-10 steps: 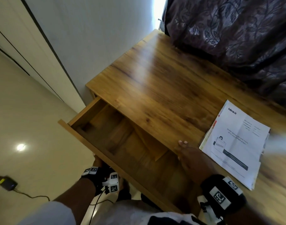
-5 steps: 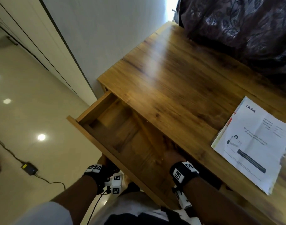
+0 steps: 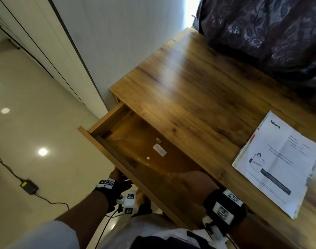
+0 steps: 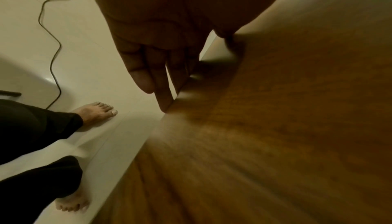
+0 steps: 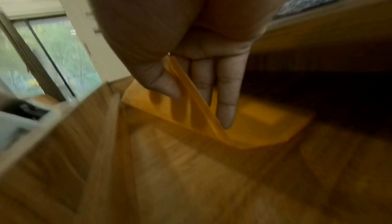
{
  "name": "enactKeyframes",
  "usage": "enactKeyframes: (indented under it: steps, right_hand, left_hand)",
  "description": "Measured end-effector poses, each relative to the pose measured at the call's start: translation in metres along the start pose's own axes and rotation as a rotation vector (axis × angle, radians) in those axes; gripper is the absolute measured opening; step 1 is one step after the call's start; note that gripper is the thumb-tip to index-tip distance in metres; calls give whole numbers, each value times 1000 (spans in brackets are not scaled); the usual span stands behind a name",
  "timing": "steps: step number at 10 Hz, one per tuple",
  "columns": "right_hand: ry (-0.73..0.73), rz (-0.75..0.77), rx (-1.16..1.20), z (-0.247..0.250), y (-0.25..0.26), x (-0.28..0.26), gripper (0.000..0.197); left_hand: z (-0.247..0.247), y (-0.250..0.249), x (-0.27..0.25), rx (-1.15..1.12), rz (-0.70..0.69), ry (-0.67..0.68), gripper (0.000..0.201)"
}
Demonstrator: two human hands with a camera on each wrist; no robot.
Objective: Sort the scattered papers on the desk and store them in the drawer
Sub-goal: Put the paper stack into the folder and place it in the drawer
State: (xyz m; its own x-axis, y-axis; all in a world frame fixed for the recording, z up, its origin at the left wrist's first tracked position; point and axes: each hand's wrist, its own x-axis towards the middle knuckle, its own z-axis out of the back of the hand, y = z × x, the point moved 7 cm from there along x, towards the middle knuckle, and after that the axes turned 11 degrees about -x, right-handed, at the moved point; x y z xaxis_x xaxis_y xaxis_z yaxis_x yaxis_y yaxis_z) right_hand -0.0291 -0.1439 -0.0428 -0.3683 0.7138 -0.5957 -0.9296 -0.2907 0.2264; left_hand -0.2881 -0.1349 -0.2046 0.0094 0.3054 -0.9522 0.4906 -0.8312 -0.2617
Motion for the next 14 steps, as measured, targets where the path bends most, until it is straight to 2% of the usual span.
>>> enactKeyframes:
  steps: [1, 2, 3, 4, 5, 6, 7, 8, 9, 10, 11, 12, 13, 14]
  right_hand:
    - [-175, 45, 224, 37, -2, -39, 45]
    - [-476, -49, 422, 82, -25, -88, 47]
    - [-689, -153, 586, 110, -50, -133, 24]
    - [-859, -234, 610, 133, -67, -162, 19]
    - [-996, -290, 638, 153, -78, -183, 18]
    - [-1096, -329, 568, 167, -93, -190, 24]
    - [-1134, -296, 494, 184, -101, -174, 38]
    - [-1133, -221, 345, 196, -107, -150, 52]
    - [-1094, -131, 264, 197, -132, -121, 40]
    - [-920, -61, 0, 187, -164, -78, 36]
    - [-761, -95, -174, 173, -212, -44, 34]
    - [-629, -129, -269, 159, -241, -20, 36]
    - [-613, -163, -218, 153, -254, -21, 41]
    - [-612, -254, -17, 139, -279, -33, 56]
  left_hand:
    - [-28, -24, -23, 363, -71, 76, 48]
    - [-32, -32, -27, 262, -75, -22, 41]
    - [-51, -34, -11, 279, -48, 39, 33]
    - [-73, -46, -11, 90, -36, 37, 37]
    - [-111, -48, -15, -257, 67, 127, 48]
    - [-144, -60, -42, -313, 72, 227, 57]
    - [-170, -72, -66, -272, 6, 276, 74]
    - [-179, -85, -68, -214, -52, 304, 92]
    - [-172, -91, -67, -180, -102, 221, 92]
    - [-158, -98, -65, -96, -186, 190, 84]
    - [-142, -119, -70, -66, -391, 76, 65]
    - [-119, -151, -76, 38, -644, -106, 54]
    - [-121, -168, -91, 325, -870, -264, 45]
    - [-166, -164, -139, 568, -1137, -296, 30]
